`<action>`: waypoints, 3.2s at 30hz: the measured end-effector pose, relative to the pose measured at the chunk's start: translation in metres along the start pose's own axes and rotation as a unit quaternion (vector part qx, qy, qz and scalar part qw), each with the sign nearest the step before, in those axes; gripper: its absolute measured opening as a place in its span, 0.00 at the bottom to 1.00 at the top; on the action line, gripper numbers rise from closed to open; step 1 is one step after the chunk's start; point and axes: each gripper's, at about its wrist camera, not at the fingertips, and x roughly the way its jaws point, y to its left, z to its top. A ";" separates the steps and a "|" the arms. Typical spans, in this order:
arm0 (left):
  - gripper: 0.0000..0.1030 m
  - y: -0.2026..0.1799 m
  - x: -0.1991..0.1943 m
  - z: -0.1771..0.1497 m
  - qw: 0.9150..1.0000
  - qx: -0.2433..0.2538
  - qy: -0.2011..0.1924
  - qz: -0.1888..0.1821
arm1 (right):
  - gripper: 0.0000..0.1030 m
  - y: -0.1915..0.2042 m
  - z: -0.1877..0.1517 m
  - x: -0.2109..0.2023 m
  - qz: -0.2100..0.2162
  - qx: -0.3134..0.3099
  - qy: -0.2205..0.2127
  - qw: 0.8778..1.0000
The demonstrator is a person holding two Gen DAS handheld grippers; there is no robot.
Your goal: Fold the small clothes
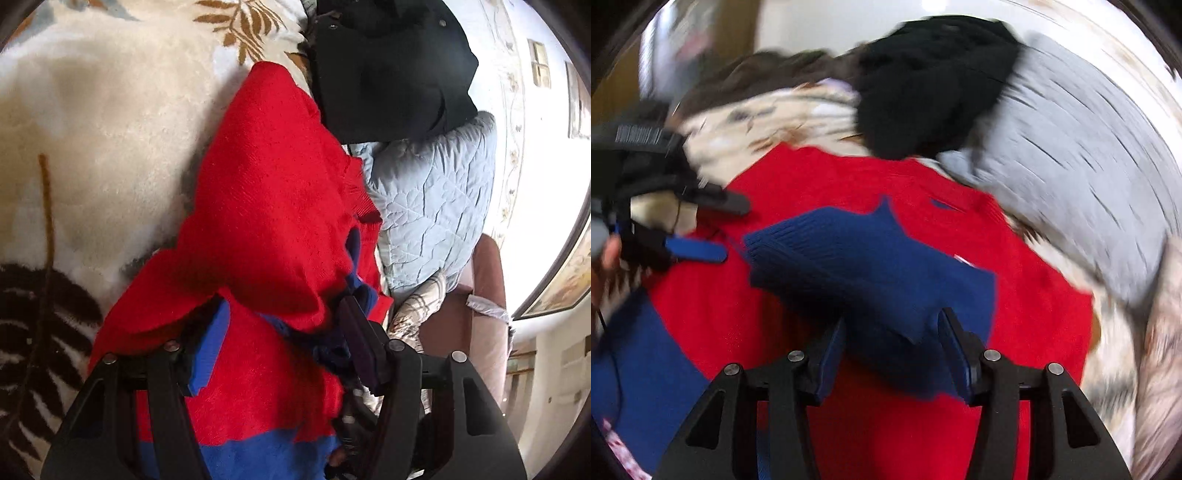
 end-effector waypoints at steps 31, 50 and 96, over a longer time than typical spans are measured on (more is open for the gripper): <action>0.59 -0.007 0.010 0.000 0.999 0.022 -0.010 0.031 | 0.05 -0.205 -0.114 -0.008 0.125 0.550 -0.131 0.815; 0.59 -0.049 0.025 -0.044 0.976 0.169 0.013 0.136 | 0.12 -0.176 -0.126 -0.009 0.104 0.508 0.017 0.855; 0.06 0.002 -0.120 -0.174 0.988 0.107 0.099 0.044 | 0.04 -0.101 -0.253 -0.190 0.316 0.428 0.005 0.847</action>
